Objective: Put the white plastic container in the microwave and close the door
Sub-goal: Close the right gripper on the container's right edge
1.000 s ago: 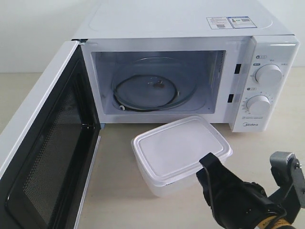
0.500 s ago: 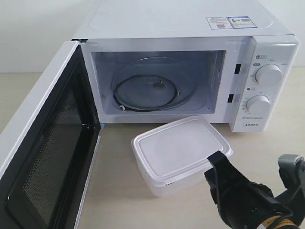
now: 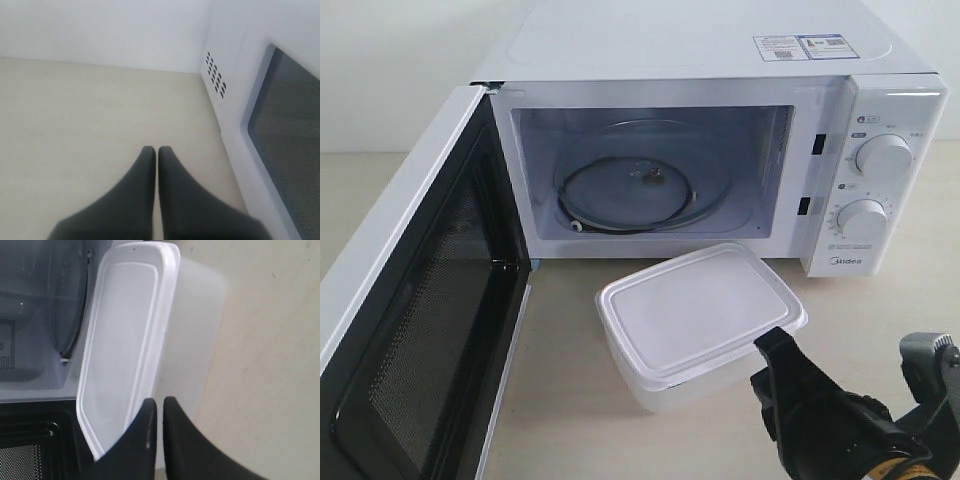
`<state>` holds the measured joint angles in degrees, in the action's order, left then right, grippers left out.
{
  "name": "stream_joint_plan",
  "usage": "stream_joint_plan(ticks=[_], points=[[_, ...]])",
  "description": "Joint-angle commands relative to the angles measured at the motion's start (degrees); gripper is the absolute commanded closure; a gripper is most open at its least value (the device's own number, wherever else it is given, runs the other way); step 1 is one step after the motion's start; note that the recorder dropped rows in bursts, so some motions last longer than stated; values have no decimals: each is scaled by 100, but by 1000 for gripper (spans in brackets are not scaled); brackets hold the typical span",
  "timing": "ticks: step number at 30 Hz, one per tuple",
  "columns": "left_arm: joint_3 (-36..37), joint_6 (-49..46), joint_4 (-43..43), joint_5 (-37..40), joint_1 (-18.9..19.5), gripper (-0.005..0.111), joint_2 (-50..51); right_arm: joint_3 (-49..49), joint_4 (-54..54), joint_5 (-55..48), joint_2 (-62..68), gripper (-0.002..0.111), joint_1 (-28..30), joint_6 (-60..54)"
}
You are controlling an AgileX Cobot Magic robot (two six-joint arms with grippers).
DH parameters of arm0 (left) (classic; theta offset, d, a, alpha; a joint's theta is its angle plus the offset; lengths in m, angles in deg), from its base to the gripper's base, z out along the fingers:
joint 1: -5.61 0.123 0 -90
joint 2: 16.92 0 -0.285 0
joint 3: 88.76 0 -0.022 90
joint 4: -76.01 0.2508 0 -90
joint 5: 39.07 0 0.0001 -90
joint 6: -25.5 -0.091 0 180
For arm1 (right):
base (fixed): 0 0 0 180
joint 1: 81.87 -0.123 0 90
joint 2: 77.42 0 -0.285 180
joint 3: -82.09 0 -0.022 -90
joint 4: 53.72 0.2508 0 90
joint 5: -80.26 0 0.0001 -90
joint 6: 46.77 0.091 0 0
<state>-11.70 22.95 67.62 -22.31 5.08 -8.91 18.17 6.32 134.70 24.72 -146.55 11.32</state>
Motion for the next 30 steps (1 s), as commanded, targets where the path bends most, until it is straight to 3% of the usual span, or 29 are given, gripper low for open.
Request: stream_joint_plan(ticks=[1,19,22,23,25,27,30], points=[[15,-38,5,20,28,102,-21,3,-45,16,19,103,15,-281],[15,-50,5,20,28,102,-21,3,221,-213,19,102,15,-649],[15,-50,5,20,28,102,-21,3,221,-281,19,80,15,-649],[15,-50,5,20,28,102,-21,3,232,-289,19,68,15,-649],[15,-50,5,20,28,102,-21,3,341,-231,19,32,15,-649],[15,-50,5,20,28,102,-21,3,507,-224,19,27,15,-649],[15,-50,5,20,28,102,-21,3,533,-168,19,30,15,-452]])
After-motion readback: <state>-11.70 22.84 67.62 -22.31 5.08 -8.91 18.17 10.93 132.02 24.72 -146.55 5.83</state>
